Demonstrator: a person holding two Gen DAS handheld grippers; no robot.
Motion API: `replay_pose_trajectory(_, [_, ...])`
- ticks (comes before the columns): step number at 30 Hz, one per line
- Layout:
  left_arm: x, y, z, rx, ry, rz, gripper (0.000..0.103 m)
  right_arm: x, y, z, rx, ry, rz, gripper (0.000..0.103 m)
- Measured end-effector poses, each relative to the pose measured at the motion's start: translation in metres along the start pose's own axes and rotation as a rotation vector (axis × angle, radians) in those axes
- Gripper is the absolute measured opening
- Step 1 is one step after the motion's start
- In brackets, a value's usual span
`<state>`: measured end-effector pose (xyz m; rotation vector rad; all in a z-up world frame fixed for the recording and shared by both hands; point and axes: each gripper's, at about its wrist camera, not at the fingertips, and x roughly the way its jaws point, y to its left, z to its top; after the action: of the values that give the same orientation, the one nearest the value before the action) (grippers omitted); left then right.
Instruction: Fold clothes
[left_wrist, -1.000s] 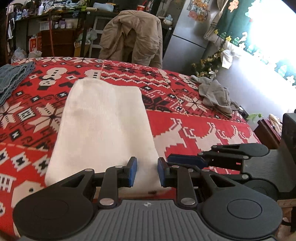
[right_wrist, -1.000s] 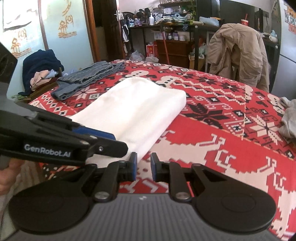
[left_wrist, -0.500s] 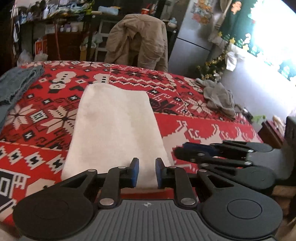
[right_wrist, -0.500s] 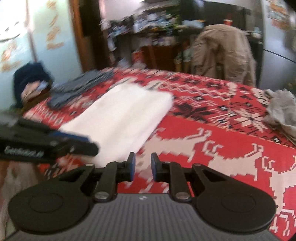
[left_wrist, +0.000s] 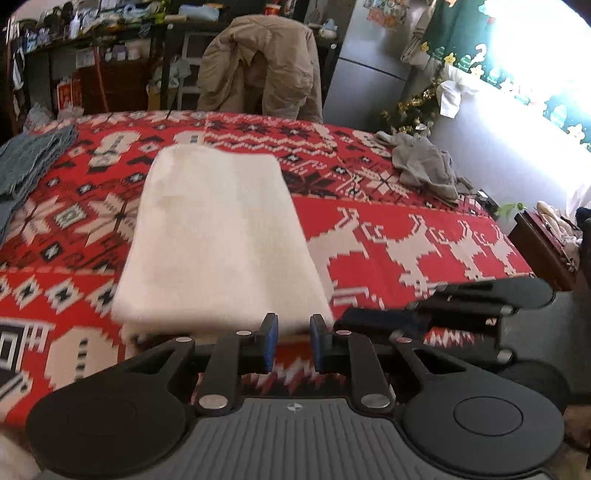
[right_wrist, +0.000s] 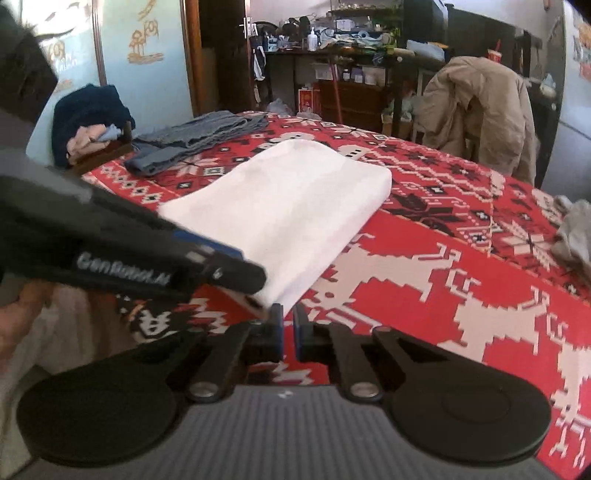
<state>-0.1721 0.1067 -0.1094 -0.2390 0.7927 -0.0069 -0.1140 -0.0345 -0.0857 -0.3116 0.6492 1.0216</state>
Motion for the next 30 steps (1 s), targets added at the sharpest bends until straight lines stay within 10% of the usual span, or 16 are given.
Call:
replay_pose_trajectory(9, [-0.043, 0.035, 0.019, -0.086, -0.122, -0.008, 0.017, -0.024, -0.005, 0.007, 0.110, -0.081, -0.044, 0.027])
replay_pose_trajectory(17, [-0.004, 0.103, 0.062, -0.111, -0.132, 0.044, 0.017, 0.007, 0.014, 0.047, 0.090, -0.100, -0.098, 0.022])
replay_pose_trajectory(30, [0.024, 0.165, 0.052, -0.398, -0.014, -0.283, 0.004, 0.072, 0.057, 0.098, 0.045, -0.049, -0.106, 0.012])
